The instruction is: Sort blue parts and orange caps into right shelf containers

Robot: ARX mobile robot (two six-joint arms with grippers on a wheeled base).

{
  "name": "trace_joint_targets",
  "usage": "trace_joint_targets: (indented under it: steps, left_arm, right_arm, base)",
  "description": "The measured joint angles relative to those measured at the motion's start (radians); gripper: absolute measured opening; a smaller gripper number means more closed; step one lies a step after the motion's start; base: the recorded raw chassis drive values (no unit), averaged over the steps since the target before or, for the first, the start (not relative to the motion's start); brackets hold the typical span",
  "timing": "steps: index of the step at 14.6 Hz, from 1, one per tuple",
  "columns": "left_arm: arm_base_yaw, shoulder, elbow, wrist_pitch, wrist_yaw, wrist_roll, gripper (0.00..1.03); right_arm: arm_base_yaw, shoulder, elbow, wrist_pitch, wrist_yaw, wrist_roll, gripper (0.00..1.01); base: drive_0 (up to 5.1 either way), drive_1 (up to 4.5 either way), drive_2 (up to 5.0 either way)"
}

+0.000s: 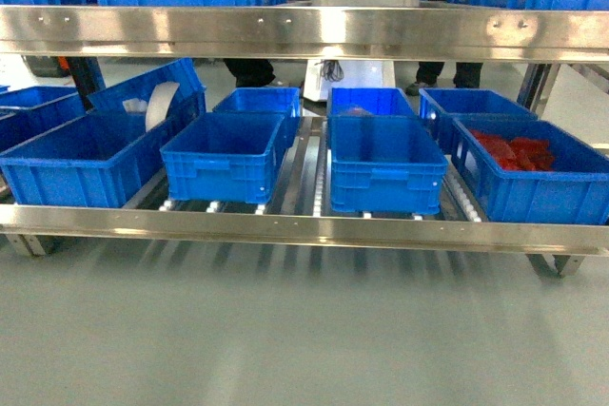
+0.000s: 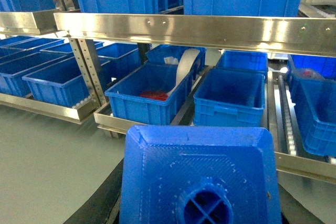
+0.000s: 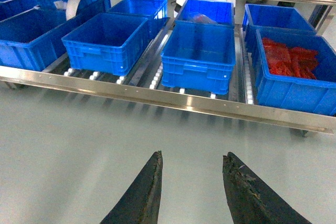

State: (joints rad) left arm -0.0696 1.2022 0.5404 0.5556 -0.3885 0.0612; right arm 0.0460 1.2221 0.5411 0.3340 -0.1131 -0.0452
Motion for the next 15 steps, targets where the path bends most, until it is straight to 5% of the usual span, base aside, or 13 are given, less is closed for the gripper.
trace_joint_targets:
  steps: [15]
  left_arm:
    - [0.0, 0.0, 0.0, 0.0, 0.0, 0.0, 0.44]
  right_arm:
    - [0.0, 0.0, 0.0, 0.0, 0.0, 0.0, 0.34]
  base:
    - [0.0, 0.0, 0.0]
